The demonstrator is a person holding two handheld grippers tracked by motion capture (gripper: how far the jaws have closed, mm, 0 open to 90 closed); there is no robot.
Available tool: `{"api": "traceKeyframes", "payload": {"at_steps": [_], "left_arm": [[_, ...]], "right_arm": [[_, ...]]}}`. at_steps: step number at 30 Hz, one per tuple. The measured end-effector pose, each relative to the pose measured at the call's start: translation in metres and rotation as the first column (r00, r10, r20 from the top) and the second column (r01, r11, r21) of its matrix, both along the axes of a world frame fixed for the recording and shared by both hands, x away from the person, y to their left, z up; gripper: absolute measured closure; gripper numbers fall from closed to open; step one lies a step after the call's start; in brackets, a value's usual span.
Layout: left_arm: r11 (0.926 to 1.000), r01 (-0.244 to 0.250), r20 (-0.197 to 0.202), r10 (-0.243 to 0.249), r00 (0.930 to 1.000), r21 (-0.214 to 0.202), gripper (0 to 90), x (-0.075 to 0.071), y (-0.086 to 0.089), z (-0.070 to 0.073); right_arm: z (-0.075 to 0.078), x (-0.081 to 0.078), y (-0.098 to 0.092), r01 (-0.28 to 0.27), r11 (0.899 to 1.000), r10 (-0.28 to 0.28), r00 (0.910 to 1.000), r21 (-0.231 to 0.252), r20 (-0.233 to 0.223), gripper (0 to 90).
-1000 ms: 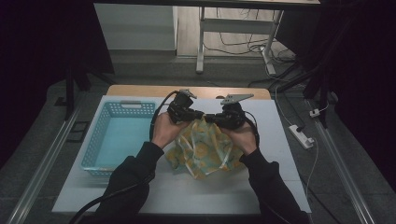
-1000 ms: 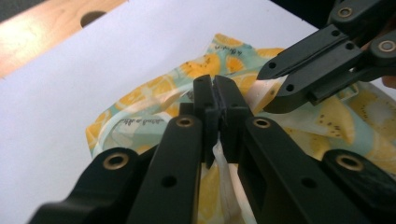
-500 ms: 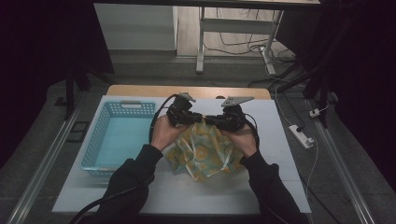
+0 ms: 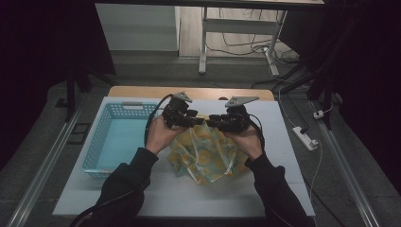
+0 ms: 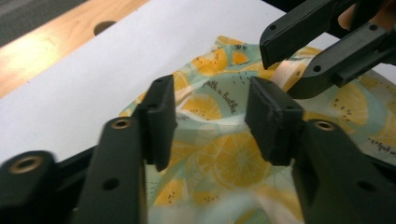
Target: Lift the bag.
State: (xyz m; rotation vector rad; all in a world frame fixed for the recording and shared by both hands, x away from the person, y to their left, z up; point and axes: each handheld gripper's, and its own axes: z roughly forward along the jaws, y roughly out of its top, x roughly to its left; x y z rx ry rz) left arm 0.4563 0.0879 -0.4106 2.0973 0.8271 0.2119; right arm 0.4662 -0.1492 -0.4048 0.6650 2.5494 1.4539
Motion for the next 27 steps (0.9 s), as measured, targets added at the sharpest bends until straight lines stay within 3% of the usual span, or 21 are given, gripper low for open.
{"api": "traceKeyframes", "payload": {"at_steps": [6,16,27], "left_arm": [[0.9998,-0.018,0.016,0.018,0.9997,0.003,38.6,-0.006,0.005,0.003],[0.9992,-0.038,-0.003,0.038,0.9993,-0.013,21.9,-0.015,0.016,0.004],[0.9980,-0.045,-0.010,0.045,0.9990,-0.045,11.3,-0.033,0.034,0.004]], "right_arm": [[0.002,-0.004,0.000,-0.016,1.000,0.016,0.9997,0.008,-0.018,61.9],[0.010,-0.010,0.000,-0.009,1.000,0.009,0.9999,0.002,-0.011,52.2],[0.013,-0.014,-0.003,0.015,1.000,-0.015,0.9999,0.007,-0.003,38.7]]}}
